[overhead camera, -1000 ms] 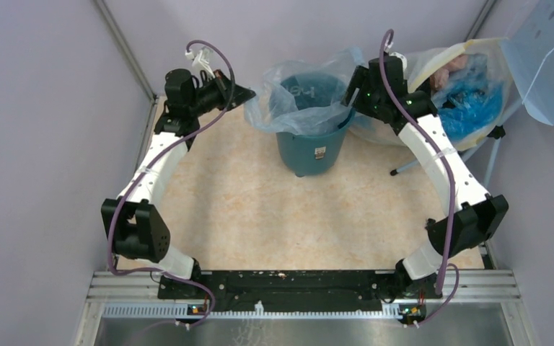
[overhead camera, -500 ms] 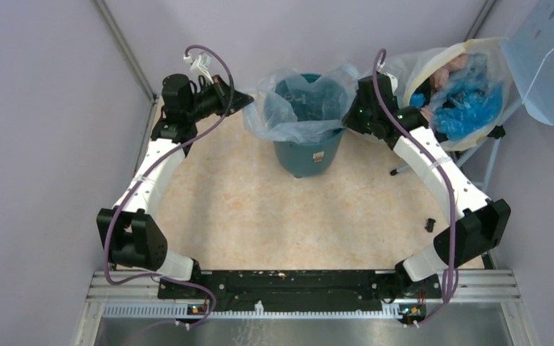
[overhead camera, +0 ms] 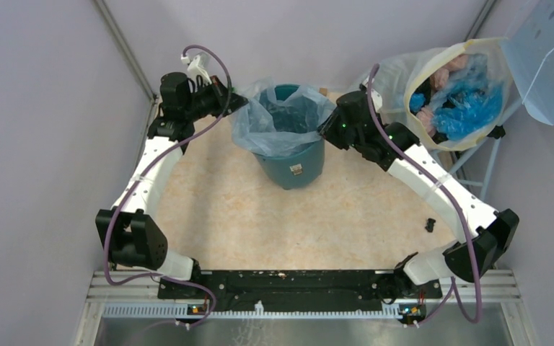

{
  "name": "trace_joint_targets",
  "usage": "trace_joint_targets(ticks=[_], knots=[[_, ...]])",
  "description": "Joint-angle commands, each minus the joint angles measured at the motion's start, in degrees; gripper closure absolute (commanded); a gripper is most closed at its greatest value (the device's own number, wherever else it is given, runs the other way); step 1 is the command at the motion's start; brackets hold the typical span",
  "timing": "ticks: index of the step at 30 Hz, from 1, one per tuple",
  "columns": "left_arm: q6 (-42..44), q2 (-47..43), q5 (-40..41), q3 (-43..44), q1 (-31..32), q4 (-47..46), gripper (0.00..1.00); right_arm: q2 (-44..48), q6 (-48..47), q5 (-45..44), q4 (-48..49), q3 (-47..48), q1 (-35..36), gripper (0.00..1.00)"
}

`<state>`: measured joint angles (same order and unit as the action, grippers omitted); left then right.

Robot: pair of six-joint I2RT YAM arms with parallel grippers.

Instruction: Put the trash bags into the trash bin

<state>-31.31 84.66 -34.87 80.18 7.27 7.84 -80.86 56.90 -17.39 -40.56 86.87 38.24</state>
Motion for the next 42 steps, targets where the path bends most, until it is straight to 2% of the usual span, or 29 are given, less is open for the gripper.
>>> trace_joint_targets(ticks=[1, 3, 5, 8, 10, 12, 15, 19, 22, 25, 27, 33, 42], knots=[[0.4, -0.5, -1.0, 1.6, -0.2, -2.5, 1.0, 4.6, 5.8, -1.7, 2.7, -0.8, 1.3, 0.69], [-1.1, -0.2, -2.5, 1.5, -0.2, -4.5, 1.0, 6.0, 4.9, -3.7, 3.3, -1.1, 1.4, 0.65], [-2.2, 0.5, -4.0, 2.7, -0.2, -4.8, 1.0, 6.4, 3.5, -6.3, 3.0, -0.5, 1.3, 0.57], [-1.5, 0.3, -4.4, 4.1, -0.2, -3.4, 1.0, 5.5, -1.3, -8.4, 0.9, 2.2, 1.2, 0.52], [-0.3, -0.6, -3.8, 4.8, -0.2, -1.4, 1.0, 5.1, -2.5, -9.9, -1.9, 3.6, 0.9, 0.55], [1.3, -1.9, -3.4, 5.6, -0.2, 0.9, 1.0, 5.2, -3.2, -10.2, -2.9, 3.5, 0.4, 0.66], [2.9, -4.2, -2.8, 6.3, -0.4, 4.0, 1.0, 6.3, -4.9, -10.9, -3.5, 2.6, -0.2, 0.74], [4.7, -8.2, -2.1, 5.9, -1.0, 7.6, 1.0, 8.5, -7.7, -12.0, -4.6, 1.4, -0.9, 0.94], [7.3, -11.4, 1.1, 6.2, -1.5, 12.5, 1.0, 10.3, -10.0, -11.0, -5.0, 0.2, -1.5, 1.0], [9.4, -15.7, 7.6, 4.4, -1.4, 15.7, 1.0, 12.2, -11.6, -10.7, -5.7, -1.1, -1.8, 1.0], [9.9, -18.6, 8.8, 1.8, -1.5, 16.2, 1.0, 13.4, -12.7, -10.8, -6.1, -2.3, -2.1, 1.0], [9.2, -24.1, 6.4, -7.3, -1.5, 15.0, 1.0, 17.2, -15.1, -9.9, -5.7, -9.2, -4.5, 1.0], [7.7, -27.9, 3.3, -18.3, -1.5, 10.9, 1.0, 18.0, -16.5, -5.4, 0.7, -19.6, -7.2, 1.0]])
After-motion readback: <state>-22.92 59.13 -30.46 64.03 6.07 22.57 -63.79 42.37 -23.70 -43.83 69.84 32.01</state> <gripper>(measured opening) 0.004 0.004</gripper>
